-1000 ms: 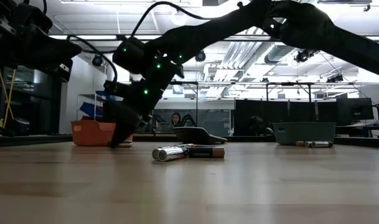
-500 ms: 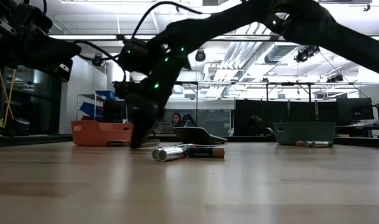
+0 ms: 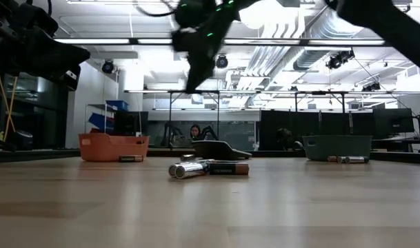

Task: Sort batteries
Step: Put the silver battery into the orange bin

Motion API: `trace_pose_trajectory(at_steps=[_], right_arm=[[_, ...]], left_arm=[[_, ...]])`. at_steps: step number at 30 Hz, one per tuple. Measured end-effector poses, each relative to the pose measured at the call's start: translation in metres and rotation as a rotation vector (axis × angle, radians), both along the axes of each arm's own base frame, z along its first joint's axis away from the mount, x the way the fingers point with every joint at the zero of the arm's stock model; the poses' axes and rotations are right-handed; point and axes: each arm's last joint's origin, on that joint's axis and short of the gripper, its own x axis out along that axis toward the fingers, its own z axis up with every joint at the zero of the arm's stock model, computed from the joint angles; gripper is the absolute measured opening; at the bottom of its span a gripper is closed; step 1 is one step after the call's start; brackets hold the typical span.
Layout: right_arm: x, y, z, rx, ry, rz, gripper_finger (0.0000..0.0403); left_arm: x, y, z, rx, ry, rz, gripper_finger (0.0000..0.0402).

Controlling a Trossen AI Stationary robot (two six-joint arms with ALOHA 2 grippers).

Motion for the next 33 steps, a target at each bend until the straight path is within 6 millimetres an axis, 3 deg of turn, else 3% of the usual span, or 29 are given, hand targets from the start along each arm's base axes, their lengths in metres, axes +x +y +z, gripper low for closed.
trace_pose_trajectory(at_steps=[4,8,12,16,21,27,33], right_arm=[[-0.026,-0.020,0.001,0.026,-0.022,-0.110,0.0002],[-0.038,-0.021,-0.005,0.087,-0.178,-0.191,0.0002],[-0.030,-0.023,-0.024,0.203,-0.335,-0.284,0.0001],[-0.014,-0.019,-0.047,0.299,-0.368,-0.375,0.0008],[-0.002,-0.012,-0.071,0.373,-0.341,-0.366,0.0067],[-0.010,-0.007,-0.061,0.380,-0.279,-0.284,0.0155],[-0.043,0.008,-0.020,0.456,-0.178,-0.176,0.0176]], left_arm=[[0.000,0.000,0.000,0.000,0.000,0.000,0.0005],[0.000,0.000,0.000,0.000,0.001,0.000,0.0005],[0.000,0.000,0.000,0.000,0.000,0.000,0.0005],[0.000,0.000,0.000,0.000,0.000,0.000,0.0005],[0.000,0.000,0.000,0.000,0.000,0.000,0.0005],[0.000,0.000,0.000,0.000,0.000,0.000,0.0005],[0.000,0.000,0.000,0.000,0.000,0.000,0.0005]])
